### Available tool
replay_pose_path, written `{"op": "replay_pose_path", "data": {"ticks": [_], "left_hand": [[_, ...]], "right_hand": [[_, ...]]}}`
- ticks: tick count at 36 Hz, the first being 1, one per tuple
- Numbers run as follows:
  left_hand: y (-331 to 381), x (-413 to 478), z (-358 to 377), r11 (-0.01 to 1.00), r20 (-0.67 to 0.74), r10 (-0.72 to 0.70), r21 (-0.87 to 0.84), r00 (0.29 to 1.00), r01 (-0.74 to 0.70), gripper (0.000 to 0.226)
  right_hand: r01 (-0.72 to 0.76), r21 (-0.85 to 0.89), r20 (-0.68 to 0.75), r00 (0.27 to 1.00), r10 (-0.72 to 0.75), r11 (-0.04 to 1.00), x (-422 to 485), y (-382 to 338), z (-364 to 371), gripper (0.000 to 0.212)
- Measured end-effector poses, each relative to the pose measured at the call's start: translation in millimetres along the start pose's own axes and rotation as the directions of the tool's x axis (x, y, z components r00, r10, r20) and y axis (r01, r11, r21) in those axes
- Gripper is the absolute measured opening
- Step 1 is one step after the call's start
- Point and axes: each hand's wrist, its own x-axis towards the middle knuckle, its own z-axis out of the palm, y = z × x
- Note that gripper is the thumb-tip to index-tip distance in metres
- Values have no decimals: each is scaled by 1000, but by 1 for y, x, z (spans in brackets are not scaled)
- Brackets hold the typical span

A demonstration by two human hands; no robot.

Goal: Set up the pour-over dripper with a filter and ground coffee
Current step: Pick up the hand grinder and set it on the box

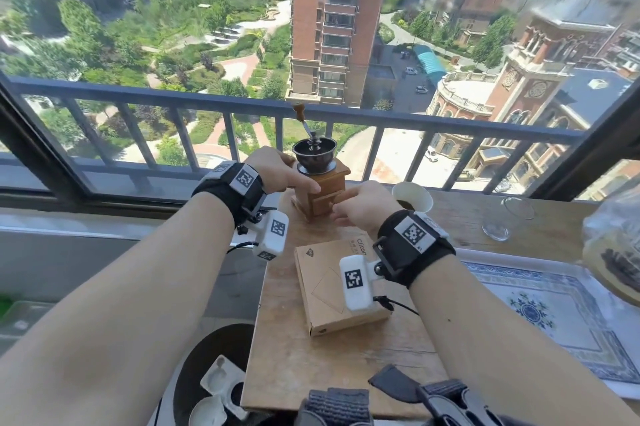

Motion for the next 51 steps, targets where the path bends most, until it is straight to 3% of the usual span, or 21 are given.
{"op": "replay_pose_path", "data": {"ticks": [6, 11, 16, 20, 23, 29, 35, 46, 48, 51], "left_hand": [[17, -9, 10, 999, 14, 38, 10, 999, -38, 79], [26, -11, 17, 997, 61, 79, 1, 995, -80, 71], [41, -20, 29, 985, 86, 153, 63, 984, -159, 95], [63, -28, 41, 984, 121, 175, -49, 977, -170, 101], [76, -31, 48, 973, 139, 109, -216, 984, -78, 112], [96, -31, 48, 955, 82, 119, -281, 989, -92, 54], [108, -31, 40, 956, 2, 165, -246, 986, -159, 50], [118, -31, 31, 938, -78, 125, -315, 989, -143, 49], [122, -33, 29, 957, -160, 90, -259, 983, -130, 33], [128, -42, 18, 965, -385, 22, -232, 923, -120, 11]], "right_hand": [[-34, 7, 38, 999, 33, 999, -7, 7, -21, 12], [-26, 60, -110, 993, 33, 998, -5, 7, -50, 15], [-43, 185, -9, 999, 45, 982, -13, 16, -70, 18], [-60, 240, 41, 998, 52, 969, -19, 23, -87, 20], [-47, 285, 35, 999, 38, 957, -20, 26, -101, 31], [47, 347, -7, 999, -47, 937, -17, 17, -121, 34], [110, 285, -30, 994, -106, 952, -13, 1, -126, 35], [128, 284, 7, 991, -136, 950, -6, -17, -134, 30], [117, 223, 12, 992, -123, 968, -9, -21, -140, 27], [183, -30, -71, 980, -185, 983, -9, -27, -154, 39]]}}
